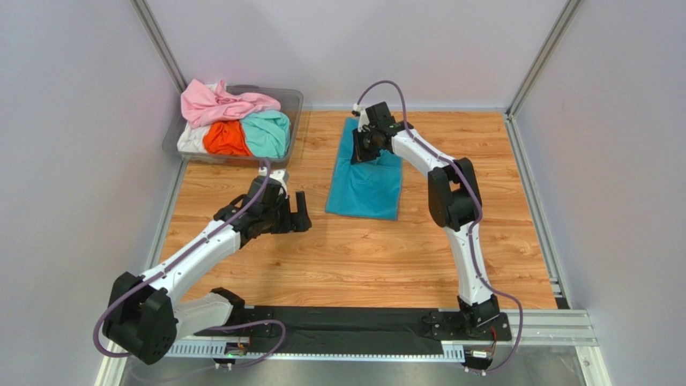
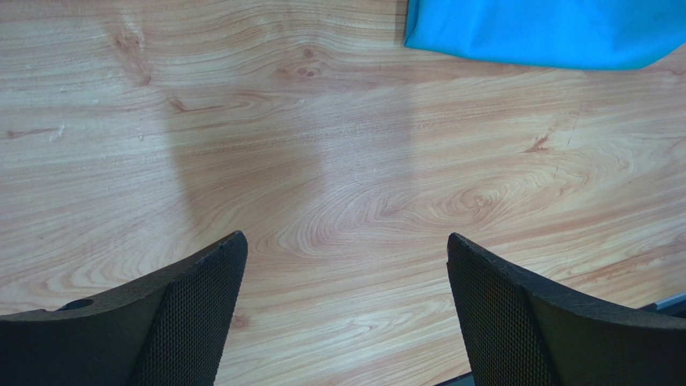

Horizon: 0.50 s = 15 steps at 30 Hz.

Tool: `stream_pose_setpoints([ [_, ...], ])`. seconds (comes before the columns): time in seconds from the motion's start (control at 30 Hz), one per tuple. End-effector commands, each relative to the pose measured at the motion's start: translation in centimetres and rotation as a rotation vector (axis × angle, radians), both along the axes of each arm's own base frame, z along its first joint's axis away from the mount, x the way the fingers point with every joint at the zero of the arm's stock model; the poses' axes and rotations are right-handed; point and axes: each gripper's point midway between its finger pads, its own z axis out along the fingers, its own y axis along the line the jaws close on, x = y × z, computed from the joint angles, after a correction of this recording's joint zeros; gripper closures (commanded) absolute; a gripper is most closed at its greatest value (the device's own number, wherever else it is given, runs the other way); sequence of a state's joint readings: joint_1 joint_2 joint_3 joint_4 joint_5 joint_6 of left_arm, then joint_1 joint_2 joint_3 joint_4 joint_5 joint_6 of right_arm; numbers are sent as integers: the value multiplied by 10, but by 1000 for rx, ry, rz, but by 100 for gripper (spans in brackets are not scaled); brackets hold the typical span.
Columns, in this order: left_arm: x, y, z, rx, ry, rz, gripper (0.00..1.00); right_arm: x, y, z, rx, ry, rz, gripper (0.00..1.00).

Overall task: Fold and stack the t-shirts
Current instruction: Fold the tshirt

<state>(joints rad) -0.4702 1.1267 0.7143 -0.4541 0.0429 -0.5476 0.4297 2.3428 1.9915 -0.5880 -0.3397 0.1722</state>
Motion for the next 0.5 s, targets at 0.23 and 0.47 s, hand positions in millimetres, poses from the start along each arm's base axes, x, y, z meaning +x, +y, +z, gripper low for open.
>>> stream_pose_setpoints([
  [0.23, 7, -12, 12, -48, -7, -24, 0, 35, 3, 23, -31, -102, -45, 46],
  [0.47, 12, -20, 26, -90, -49, -38, 0, 41, -2, 111, -11, -275, -33, 0],
])
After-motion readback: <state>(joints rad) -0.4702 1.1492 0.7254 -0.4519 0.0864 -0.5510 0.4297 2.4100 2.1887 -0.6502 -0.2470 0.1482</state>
